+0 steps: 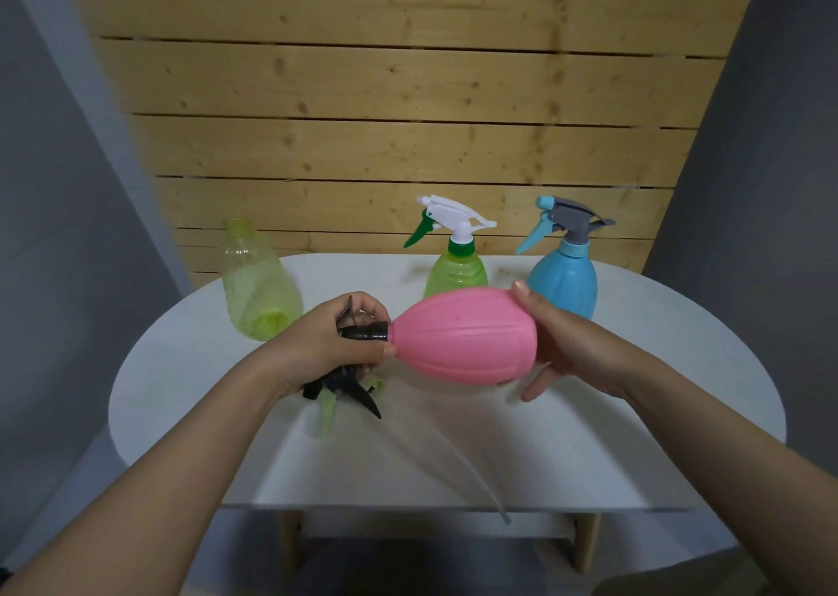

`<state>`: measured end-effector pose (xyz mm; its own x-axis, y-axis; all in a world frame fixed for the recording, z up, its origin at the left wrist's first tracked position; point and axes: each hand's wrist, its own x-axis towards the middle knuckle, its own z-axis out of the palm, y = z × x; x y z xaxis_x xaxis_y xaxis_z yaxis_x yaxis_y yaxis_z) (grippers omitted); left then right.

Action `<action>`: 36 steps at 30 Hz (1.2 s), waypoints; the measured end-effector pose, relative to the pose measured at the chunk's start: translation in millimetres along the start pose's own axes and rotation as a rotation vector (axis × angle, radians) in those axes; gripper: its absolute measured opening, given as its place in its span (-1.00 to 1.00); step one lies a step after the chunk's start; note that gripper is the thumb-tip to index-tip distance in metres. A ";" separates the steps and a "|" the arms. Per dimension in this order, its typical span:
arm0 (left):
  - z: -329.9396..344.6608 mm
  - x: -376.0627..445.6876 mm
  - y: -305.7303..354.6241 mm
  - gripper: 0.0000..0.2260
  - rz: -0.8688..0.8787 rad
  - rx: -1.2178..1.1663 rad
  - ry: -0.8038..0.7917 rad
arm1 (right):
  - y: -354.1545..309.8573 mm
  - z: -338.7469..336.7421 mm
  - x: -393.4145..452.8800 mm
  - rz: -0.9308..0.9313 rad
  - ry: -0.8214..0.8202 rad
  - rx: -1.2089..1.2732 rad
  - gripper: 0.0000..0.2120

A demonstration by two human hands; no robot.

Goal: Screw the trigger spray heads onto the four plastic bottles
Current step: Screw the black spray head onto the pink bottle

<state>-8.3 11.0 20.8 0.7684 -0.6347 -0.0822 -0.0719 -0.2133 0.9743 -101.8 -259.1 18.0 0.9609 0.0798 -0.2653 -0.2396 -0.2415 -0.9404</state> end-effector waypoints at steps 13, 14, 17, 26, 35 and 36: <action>-4.9 -1.2 -1.3 -0.72 -0.071 -0.131 -0.071 | -7.5 -2.2 -5.9 -0.079 0.015 -0.010 -0.35; -4.8 -1.4 -1.6 -0.64 -0.067 -0.144 -0.074 | -6.3 -0.8 -4.2 -0.067 0.037 -0.018 -0.29; -2.6 0.8 -4.3 -0.46 -0.063 -0.152 -0.031 | -1.8 3.5 0.8 -0.064 0.059 0.083 -0.27; -3.5 -0.2 -1.0 -0.44 -0.039 -0.069 0.002 | -2.3 5.3 -5.0 -0.007 -0.180 0.182 -0.24; -5.8 -1.1 -3.4 -0.46 -0.046 -0.150 -0.036 | -1.0 6.1 -5.8 -0.024 -0.047 0.000 -0.27; -5.7 -0.5 -4.3 -0.47 -0.050 -0.160 -0.030 | -0.2 7.5 -4.1 -0.042 -0.021 0.002 -0.26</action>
<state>-4.7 16.4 17.9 0.7490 -0.6486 -0.1354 0.0703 -0.1254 0.9896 -106.7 -252.1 17.6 0.9670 0.1104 -0.2297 -0.1991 -0.2355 -0.9513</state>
